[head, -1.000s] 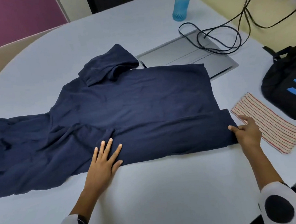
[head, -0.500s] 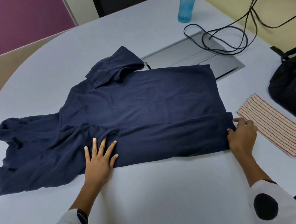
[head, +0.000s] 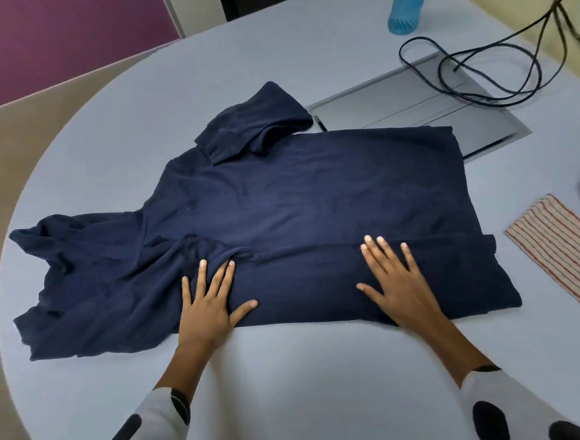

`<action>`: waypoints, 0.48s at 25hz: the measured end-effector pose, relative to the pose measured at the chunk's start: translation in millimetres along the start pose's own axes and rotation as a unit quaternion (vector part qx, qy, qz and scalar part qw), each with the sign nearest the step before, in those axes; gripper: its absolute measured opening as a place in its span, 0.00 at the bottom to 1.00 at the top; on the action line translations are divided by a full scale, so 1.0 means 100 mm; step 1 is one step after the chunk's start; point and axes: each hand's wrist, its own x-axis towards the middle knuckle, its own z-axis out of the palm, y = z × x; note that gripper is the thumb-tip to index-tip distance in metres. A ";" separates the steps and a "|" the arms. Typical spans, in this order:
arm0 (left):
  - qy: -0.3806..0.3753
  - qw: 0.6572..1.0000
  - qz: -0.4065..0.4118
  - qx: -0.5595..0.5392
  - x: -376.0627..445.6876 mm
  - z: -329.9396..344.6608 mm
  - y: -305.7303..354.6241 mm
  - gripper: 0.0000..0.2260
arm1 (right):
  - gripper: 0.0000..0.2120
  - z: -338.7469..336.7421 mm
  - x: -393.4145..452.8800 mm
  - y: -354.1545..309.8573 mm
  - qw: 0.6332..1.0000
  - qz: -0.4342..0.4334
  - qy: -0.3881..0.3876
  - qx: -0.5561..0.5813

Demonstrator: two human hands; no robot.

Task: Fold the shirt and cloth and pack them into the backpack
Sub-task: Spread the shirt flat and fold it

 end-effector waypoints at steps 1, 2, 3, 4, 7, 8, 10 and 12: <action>0.005 1.000 0.000 0.001 0.00 0.00 -0.02 0.38 | 0.35 -0.02 -0.04 0.18 1.000 0.030 -0.001 -0.003; 0.018 1.000 0.003 0.001 -0.01 -0.01 -0.03 0.36 | 0.35 -0.04 -0.06 0.32 0.998 0.054 -0.008 0.001; 0.039 0.999 0.013 0.002 -0.03 -0.01 -0.04 0.33 | 0.36 -0.05 -0.08 0.41 0.998 0.068 -0.014 0.004; 0.064 0.998 0.028 0.006 -0.09 -0.03 -0.05 0.29 | 0.36 -0.06 -0.09 0.44 0.997 0.072 -0.021 0.005; 0.132 0.991 0.004 0.020 -0.45 -0.03 -0.14 0.15 | 0.36 -0.06 -0.07 0.42 0.996 0.077 -0.033 0.015; 0.138 0.989 -0.058 0.014 -0.58 -0.05 -0.20 0.12 | 0.37 -0.07 -0.06 0.39 0.995 0.086 -0.037 0.023; 0.129 0.977 -0.169 0.000 -0.76 -0.10 -0.37 0.10 | 0.37 -0.08 -0.08 0.27 0.993 0.098 -0.034 0.049; 0.126 0.978 -0.167 0.023 -0.79 -0.16 -0.54 0.09 | 0.34 -0.10 -0.12 0.10 0.993 0.090 -0.014 0.076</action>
